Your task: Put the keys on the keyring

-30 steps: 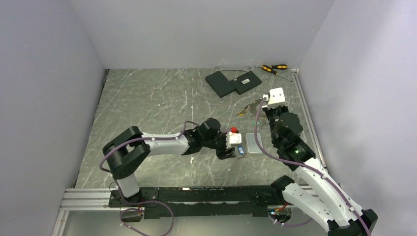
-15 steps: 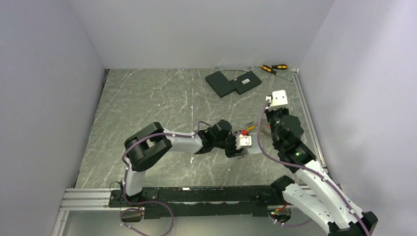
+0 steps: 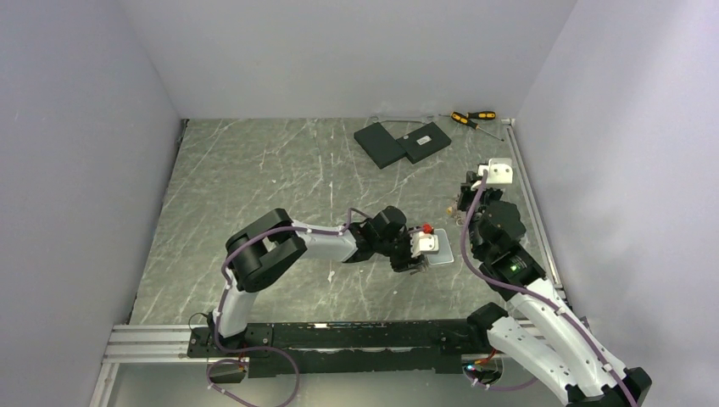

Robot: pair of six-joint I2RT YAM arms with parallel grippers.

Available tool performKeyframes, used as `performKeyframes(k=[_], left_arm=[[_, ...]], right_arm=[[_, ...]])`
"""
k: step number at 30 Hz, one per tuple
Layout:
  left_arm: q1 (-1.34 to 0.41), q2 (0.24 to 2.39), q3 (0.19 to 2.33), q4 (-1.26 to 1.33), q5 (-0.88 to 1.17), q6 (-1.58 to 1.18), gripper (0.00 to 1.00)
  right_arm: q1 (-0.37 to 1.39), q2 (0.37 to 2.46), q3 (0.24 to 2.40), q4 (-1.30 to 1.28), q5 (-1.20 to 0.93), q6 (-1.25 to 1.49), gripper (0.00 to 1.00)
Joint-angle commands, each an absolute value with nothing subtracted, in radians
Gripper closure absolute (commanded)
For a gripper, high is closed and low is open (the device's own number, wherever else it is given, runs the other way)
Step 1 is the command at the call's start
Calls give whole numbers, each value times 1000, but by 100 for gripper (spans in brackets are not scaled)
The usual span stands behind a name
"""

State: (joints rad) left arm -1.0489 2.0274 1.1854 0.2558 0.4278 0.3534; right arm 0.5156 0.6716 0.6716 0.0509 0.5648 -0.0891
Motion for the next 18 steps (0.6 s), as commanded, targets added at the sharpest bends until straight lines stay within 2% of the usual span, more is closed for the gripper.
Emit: performKeyframes(k=[1,9,13,18], left_arm=[[-1054,2008,1199,274,425,346,47],[-1049,1723,1033,275,351,228,47],[-1048,1520,981,122,275,203,45],[-1046,1262,966,-179,123,188,41]], right_arm=[[512,669,662,90,531,-46,100],[502,652,684,54,340,-3,100],[433,704,753,-42,102,97,100],[182,934,939,-248,-307,264,100]])
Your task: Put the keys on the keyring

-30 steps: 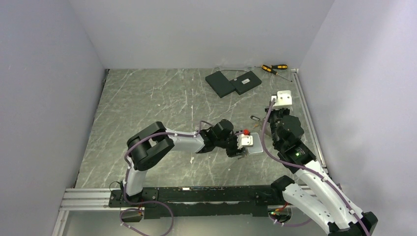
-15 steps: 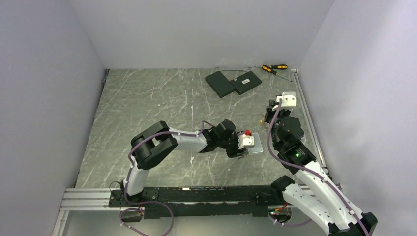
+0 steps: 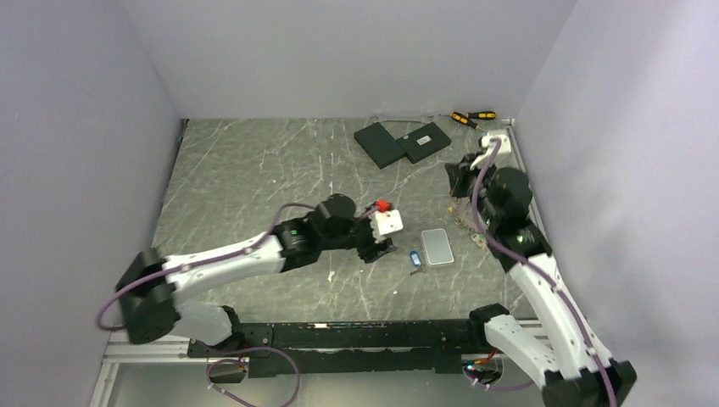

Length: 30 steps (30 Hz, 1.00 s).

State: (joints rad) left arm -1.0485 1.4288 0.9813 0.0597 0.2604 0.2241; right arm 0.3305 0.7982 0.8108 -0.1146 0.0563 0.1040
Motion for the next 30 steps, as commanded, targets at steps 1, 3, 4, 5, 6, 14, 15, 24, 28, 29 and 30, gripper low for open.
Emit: performKeyframes(k=[1,3,4,5,6,14,15,24,28,29,30], left_arm=[[-1044,1207,959,-225,96,188,40],[-1041,1102,941,-319,37,193,36],[-1039,1057,932,-361,9,196,34],[-1038,1014,923,-397,-14,201,31],[-1037,970,908,-426,-55,208,29],[-1034,739,752,-419,-152,200,20],[-1034,737,747,-415,-147,197,20],[-1032,771,744,-445,-113,222,21],[-1032,769,738,-443,-111,228,21],[-1032,768,736,-439,-111,229,21],[-1032,769,734,-436,-111,231,21]], right_arm=[[157,963,951,-252,-339,285,100],[128,996,953,-239,-362,329,100],[118,1009,955,-236,-355,348,100],[110,1023,962,-245,-335,363,100],[106,1037,978,-267,-298,372,100],[104,1238,1085,-463,229,391,23],[104,1265,1086,-468,277,397,21],[61,1596,1168,-471,401,397,17],[38,1723,1220,-463,388,382,14],[34,1747,1235,-467,372,379,14],[32,1774,1249,-471,361,378,14]])
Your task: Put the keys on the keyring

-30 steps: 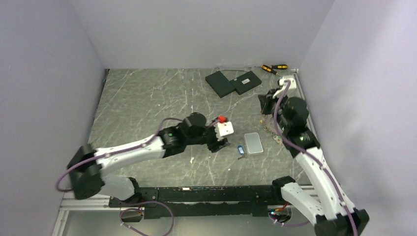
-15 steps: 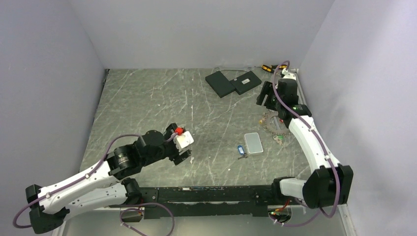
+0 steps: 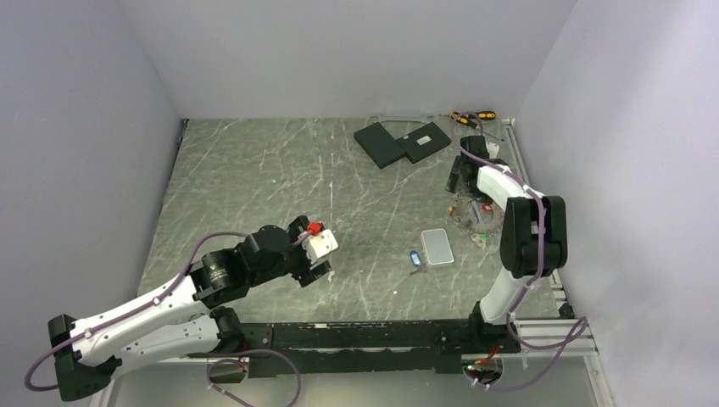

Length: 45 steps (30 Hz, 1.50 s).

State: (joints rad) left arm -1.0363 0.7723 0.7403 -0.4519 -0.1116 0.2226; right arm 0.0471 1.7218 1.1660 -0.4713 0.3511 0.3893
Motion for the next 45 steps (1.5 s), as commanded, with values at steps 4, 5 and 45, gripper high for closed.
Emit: performKeyframes(k=[4,5,45], left_arm=[[-1030,776,735,-437,-108,238,22],[-1028,777,735,-437,-107,239,22],[-947,622,733,-411,-364,256,33]], right_arm=[[31,1849,1274,-482,350,386,15],[31,1861,1272,-477,344,390,16],[679,1605,1460,-639,406,500,100]])
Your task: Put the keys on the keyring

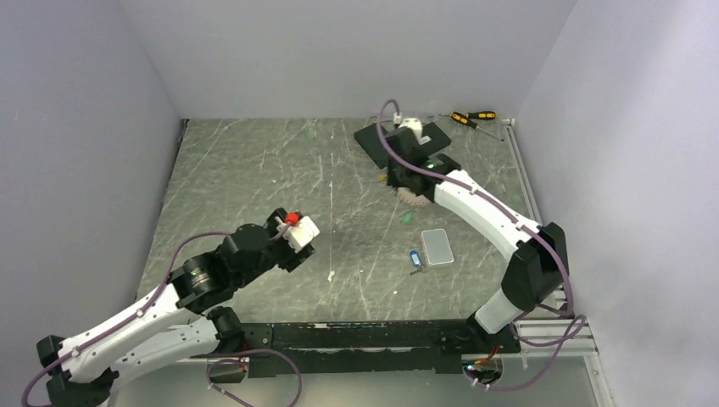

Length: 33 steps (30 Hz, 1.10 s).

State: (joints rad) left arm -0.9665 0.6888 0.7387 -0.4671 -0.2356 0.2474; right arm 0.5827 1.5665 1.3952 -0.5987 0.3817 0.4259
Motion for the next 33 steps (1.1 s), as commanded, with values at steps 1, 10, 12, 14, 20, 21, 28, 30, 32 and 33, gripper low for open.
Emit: performKeyframes(k=[1,10,12,14,20,21,28,30,32,33], left_arm=[[-941,605,729,-404,-398,256,32],[-888,518,716,-382,-468,255,33],[-877,511,712,-377,-456,256,33],[-872,513,713,-380,-447,255,33],[-857,534,716,-383,-420,255,33],[-854,537,716,-382,-416,255,33],[-833,547,712,-378,-397,253,33],[-827,554,713,-376,-390,252,33],[-821,559,713,-377,-382,252,33],[-820,561,715,-376,-378,251,33]], right_arm=[[713,1628,1471,-645,397,519,100],[935,1867,1573,-606,263,584,100],[942,1897,1568,-581,227,588,100],[942,1919,1553,-558,214,576,100],[942,1992,1557,-542,232,504,100],[942,2003,1557,-536,221,495,100],[942,2057,1550,-520,181,470,100],[940,2065,1543,-516,187,457,100],[938,2074,1539,-513,175,439,100],[937,2079,1539,-511,170,430,100]])
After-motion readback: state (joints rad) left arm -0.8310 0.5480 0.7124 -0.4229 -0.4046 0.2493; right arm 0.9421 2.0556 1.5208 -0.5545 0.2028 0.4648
